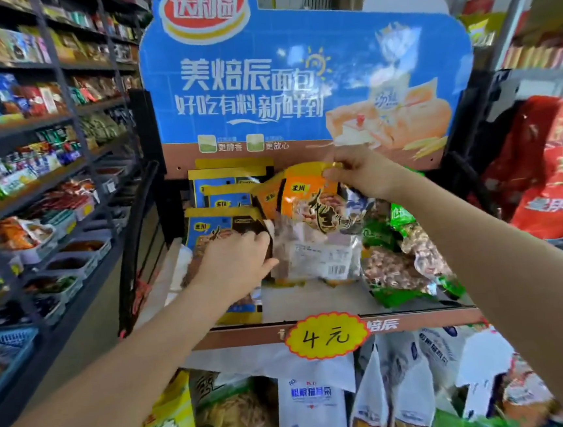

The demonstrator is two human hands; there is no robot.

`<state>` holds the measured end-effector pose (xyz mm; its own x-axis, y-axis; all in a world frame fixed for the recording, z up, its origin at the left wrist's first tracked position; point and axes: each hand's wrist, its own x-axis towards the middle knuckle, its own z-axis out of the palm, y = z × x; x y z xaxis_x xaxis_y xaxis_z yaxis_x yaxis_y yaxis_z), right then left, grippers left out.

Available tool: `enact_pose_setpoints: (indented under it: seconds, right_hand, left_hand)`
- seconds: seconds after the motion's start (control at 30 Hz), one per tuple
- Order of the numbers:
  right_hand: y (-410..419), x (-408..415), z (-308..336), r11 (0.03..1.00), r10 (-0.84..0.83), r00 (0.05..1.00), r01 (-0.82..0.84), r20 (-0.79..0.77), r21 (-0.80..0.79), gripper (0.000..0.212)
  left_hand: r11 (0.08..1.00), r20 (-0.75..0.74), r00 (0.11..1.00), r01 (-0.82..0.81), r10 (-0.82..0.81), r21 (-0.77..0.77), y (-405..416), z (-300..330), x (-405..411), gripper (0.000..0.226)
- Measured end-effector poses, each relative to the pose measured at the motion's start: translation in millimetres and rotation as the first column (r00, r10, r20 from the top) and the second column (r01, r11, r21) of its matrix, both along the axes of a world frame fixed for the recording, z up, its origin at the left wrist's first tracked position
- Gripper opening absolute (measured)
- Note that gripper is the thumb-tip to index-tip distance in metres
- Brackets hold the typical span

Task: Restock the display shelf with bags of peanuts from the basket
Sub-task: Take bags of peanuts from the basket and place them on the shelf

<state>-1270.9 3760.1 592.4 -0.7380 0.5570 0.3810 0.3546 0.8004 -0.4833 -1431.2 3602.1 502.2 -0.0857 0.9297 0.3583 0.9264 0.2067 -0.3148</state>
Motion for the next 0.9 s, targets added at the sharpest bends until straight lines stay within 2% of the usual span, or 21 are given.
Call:
enact_pose_setpoints:
  seconds: [0.07, 0.17, 0.23, 0.3, 0.4, 0.47, 0.5, 0.6, 0.67, 0.73, 0.83, 0.9]
  right_hand:
    - [16.8, -18.9, -13.0, 0.984, -0.077, 0.988, 0.053, 0.135, 0.17, 0.016]
    - [32.0, -48.1, -25.4, 0.879, -0.249, 0.923, 0.088, 0.292, 0.469, 0.019]
    - [39.9, -63.6, -30.7, 0.827, -0.284, 0.9, 0.056, 0.33, 0.559, 0.024]
    - [48.2, -73.4, -40.2, 0.816, -0.307, 0.876, 0.04, 0.373, 0.577, 0.03]
    - [50.7, -68.4, -61.7, 0.827, -0.328, 0.845, 0.042, 0.422, 0.56, 0.044]
    - [46.3, -58.7, -73.1, 0.851, -0.31, 0.851, 0.049, 0.425, 0.523, 0.052]
    - [43.4, -53.6, -75.4, 0.862, -0.309, 0.854, 0.065, 0.419, 0.503, 0.052]
    - [38.8, -40.5, -65.3, 0.911, -0.285, 0.855, 0.101, 0.433, 0.4, 0.044]
    - [31.2, -30.9, -49.6, 0.975, -0.175, 0.88, 0.093, 0.442, 0.2, 0.041]
    - [20.6, -20.3, -27.7, 0.998, -0.044, 0.927, 0.028, 0.372, 0.048, 0.04]
    - [1.1, -7.9, 9.3, 0.998, 0.059, 0.975, -0.064, 0.214, 0.016, 0.02]
    - [-10.6, -2.7, 31.5, 1.0, 0.017, 0.989, -0.018, 0.146, 0.007, 0.01]
  left_hand:
    - [0.998, 0.008, 0.999, 0.048, -0.047, -0.031, 7.2, -13.2, -6.3, 0.041]
    - [0.994, 0.065, 0.993, 0.101, -0.097, -0.051, 14.0, -29.2, -15.6, 0.048]
    - [0.993, 0.092, 0.99, 0.11, -0.106, -0.046, 14.4, -34.5, -24.3, 0.06]
    - [0.993, 0.151, 0.985, 0.093, -0.081, -0.078, 11.3, -38.2, -33.1, 0.075]
    - [0.986, 0.184, 0.977, 0.128, -0.106, -0.11, 5.7, -41.9, -43.8, 0.09]
    - [0.981, 0.127, 0.984, 0.144, -0.127, -0.132, 3.1, -41.3, -47.1, 0.091]
    - [0.982, 0.144, 0.982, 0.143, -0.124, -0.124, 1.5, -39.8, -47.9, 0.091]
    - [0.979, 0.204, 0.967, 0.175, -0.152, -0.104, 3.1, -40.9, -45.5, 0.091]
    - [0.978, 0.232, 0.966, 0.153, -0.117, -0.142, 5.4, -41.3, -42.0, 0.093]
    - [0.981, 0.191, 0.978, 0.118, -0.087, -0.157, 7.0, -37.9, -38.9, 0.094]
    - [0.973, 0.143, 0.989, 0.076, -0.045, -0.219, 7.8, -33.8, -34.4, 0.094]
    - [0.97, 0.128, 0.992, 0.051, -0.021, -0.237, 7.6, -31.6, -30.9, 0.093]
